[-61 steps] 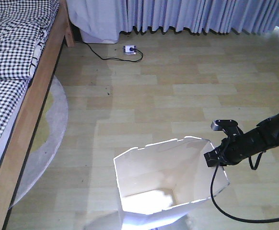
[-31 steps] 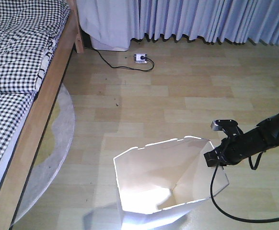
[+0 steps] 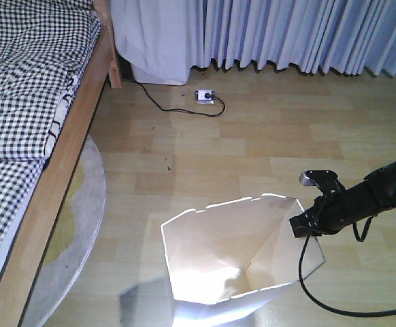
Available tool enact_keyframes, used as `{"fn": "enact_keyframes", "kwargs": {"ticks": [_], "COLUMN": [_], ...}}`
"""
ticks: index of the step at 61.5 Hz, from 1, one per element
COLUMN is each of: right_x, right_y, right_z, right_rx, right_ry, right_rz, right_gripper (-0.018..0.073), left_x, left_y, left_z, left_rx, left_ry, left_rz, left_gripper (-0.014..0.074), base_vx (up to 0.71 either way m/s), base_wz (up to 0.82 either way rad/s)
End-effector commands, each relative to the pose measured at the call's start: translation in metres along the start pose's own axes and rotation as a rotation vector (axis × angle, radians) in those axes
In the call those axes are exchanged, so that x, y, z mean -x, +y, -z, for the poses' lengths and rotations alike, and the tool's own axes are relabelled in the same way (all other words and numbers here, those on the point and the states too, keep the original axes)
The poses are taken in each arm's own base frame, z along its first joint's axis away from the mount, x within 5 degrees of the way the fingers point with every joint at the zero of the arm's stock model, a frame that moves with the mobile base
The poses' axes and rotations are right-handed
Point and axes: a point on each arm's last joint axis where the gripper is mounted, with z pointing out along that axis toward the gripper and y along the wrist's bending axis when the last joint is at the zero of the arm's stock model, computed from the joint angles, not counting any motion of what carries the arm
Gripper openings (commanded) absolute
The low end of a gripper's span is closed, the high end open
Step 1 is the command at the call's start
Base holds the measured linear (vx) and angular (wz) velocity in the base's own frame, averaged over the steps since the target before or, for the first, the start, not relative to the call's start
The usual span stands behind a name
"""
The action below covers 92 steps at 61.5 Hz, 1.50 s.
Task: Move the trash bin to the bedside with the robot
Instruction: 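Drive toward the bed and curtains holding the bin with the right gripper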
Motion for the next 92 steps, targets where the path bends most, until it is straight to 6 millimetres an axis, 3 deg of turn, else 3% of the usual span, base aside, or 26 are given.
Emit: {"fn": "enact_keyframes", "kwargs": {"ticks": [1, 92], "right_x": [0.0188, 0.0188], "right_y": [0.0208, 0.0208], "right_z": [0.0252, 0.0252], "right_rx": [0.153, 0.153], "right_ry": [-0.084, -0.084], "right_rz": [-0.013, -0.013], "right_gripper": [-0.0005, -0.0005], "left_x": [0.0031, 0.0031], "left_y": [0.0, 0.0], "left_z": [0.0002, 0.0002], "left_rx": [-0.004, -0.004], "left_ry": [-0.072, -0.072], "left_rz": [0.009, 0.009], "left_gripper": [-0.0006, -0.0006], "base_vx": [0.27, 0.25], "base_wz": [-0.01, -0.01]}}
